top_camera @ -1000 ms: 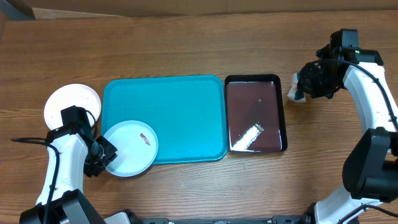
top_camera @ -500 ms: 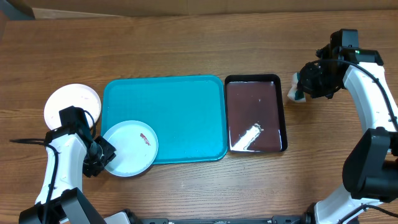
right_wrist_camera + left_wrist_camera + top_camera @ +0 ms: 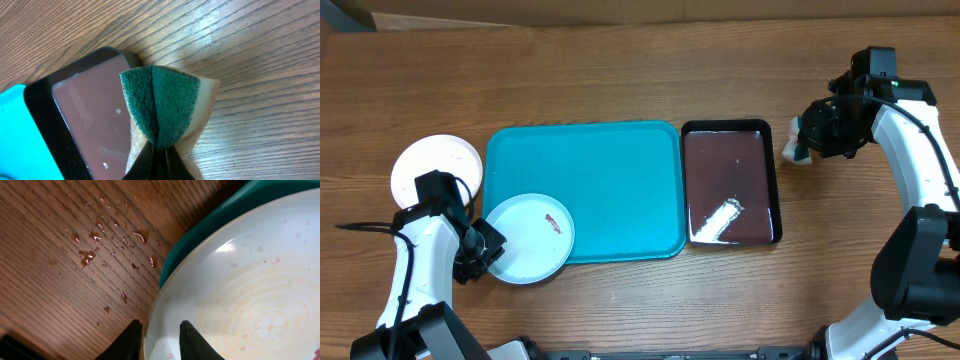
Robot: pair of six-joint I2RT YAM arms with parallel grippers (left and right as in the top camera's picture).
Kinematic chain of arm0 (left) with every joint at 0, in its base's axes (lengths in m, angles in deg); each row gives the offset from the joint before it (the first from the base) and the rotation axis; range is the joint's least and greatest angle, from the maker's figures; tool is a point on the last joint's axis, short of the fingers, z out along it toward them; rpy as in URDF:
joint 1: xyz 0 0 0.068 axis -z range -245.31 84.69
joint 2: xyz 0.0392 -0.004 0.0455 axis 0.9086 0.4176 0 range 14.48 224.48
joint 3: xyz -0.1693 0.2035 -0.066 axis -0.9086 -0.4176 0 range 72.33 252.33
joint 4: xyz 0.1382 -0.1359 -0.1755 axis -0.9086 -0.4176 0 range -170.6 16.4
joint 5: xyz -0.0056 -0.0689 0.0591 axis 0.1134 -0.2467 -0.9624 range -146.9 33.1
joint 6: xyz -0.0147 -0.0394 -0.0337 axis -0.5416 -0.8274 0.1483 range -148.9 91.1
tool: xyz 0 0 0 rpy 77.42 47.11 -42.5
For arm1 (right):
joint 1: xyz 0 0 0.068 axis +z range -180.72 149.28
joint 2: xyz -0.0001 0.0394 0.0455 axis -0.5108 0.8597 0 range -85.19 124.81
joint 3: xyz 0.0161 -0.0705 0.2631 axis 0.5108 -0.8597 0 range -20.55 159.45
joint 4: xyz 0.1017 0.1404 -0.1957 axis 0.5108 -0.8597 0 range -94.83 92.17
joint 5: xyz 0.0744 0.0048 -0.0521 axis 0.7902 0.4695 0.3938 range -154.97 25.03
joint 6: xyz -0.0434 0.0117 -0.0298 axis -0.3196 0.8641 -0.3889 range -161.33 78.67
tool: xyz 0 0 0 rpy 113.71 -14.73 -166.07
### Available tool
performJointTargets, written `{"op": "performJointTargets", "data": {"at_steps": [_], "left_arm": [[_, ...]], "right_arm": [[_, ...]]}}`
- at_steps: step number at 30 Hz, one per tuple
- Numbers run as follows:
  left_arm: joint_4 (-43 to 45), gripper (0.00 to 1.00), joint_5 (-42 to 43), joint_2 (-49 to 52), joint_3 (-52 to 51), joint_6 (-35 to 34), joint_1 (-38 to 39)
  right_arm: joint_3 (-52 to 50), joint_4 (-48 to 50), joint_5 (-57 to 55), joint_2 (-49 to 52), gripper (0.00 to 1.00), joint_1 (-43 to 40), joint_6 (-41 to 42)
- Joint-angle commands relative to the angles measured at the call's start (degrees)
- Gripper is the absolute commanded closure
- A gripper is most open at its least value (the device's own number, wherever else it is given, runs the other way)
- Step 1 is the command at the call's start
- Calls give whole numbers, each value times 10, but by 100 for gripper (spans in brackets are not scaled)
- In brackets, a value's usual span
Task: Clean dirty plates on tray and stack at the side
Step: 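Slide the gripped white plate to the teal tray center with the left gripper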
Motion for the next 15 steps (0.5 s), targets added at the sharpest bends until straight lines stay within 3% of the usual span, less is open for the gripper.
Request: {"op": "performJointTargets", "data": {"at_steps": [1, 8, 15], "left_arm": [[7, 73, -9, 5, -12, 5, -6], [13, 76, -16, 5, -22, 5, -6], [13, 90, 5, 5, -22, 5, -6]], "right_arm": [[-1, 1, 3, -1, 96, 2, 1], [-1, 1, 3, -1, 96, 2, 1], [-1, 2, 3, -1, 96, 2, 1]]}}
